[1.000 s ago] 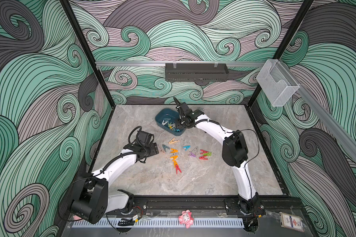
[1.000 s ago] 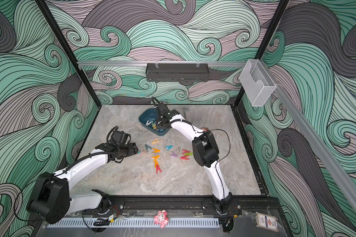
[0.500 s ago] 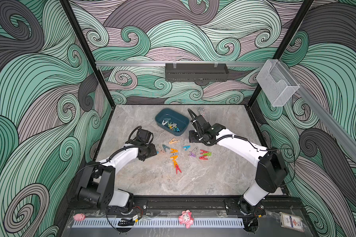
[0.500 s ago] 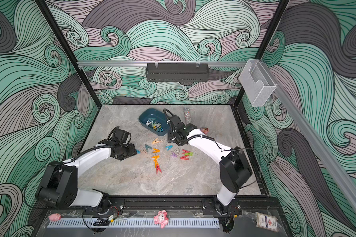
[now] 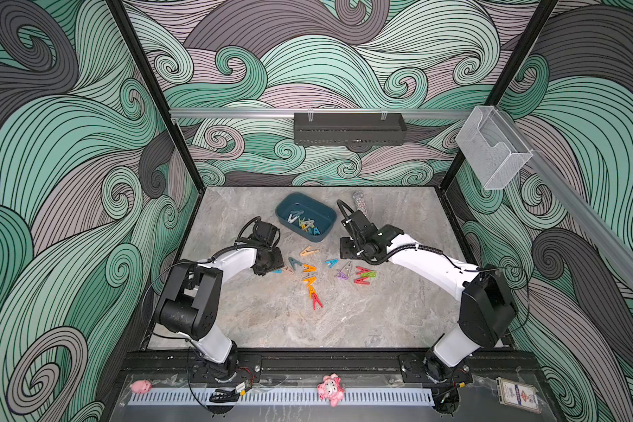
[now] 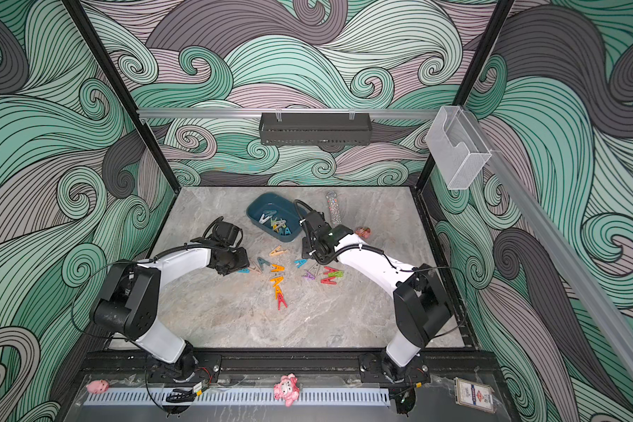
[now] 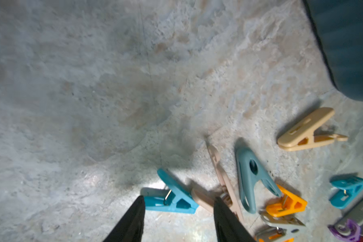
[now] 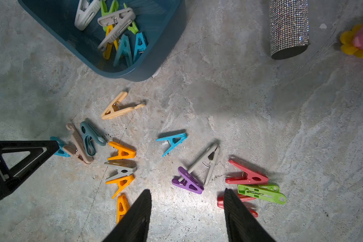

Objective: Put the clothespins into the storage box
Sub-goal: Pick up the clothespin from the center of the board.

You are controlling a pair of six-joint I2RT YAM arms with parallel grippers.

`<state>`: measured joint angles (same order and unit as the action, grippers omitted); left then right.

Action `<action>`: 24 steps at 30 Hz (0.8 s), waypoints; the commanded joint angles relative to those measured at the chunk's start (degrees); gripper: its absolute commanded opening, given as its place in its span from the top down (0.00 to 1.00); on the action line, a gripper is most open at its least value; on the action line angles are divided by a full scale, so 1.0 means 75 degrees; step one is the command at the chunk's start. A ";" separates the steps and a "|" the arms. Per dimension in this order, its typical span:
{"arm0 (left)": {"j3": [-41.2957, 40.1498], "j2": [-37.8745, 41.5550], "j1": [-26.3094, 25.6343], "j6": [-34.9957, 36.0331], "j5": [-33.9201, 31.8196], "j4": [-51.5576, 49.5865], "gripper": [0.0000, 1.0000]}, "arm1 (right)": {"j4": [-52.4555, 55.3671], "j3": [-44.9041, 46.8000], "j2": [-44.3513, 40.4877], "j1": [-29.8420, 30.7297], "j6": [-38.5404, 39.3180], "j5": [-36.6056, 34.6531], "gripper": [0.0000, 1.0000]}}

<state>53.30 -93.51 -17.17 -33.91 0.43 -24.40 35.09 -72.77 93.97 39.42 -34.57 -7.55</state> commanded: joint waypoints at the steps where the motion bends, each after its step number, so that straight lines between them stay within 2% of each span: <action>1: 0.0402 -0.0255 -0.0043 0.0431 -0.0634 -0.0153 0.51 | -0.0019 0.0101 -0.0126 0.0029 -0.0148 -0.0153 0.43; 7: 0.0482 -0.0475 -0.0032 0.0632 -0.0490 -0.0192 0.68 | -0.0016 0.0161 -0.0160 0.0032 -0.0181 -0.0211 0.42; 11: 0.0329 -0.0530 -0.0032 0.0645 -0.0441 -0.0192 0.72 | -0.0086 0.0188 -0.0127 0.0040 -0.0219 -0.0189 0.42; 19: 0.0299 -0.0786 -0.0043 0.0619 -0.0343 -0.0058 0.73 | -0.0089 0.0094 -0.0065 0.0051 -0.0220 -0.0170 0.42; 24: 0.0290 -0.1020 -0.0052 0.0648 -0.0286 0.0024 0.81 | -0.0072 0.0133 -0.0141 0.0082 -0.0232 -0.0223 0.42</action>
<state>55.46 -99.15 -17.19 -29.36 -2.20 -23.09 34.46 -71.83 93.97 39.68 -35.18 -7.75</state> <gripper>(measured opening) 0.208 0.577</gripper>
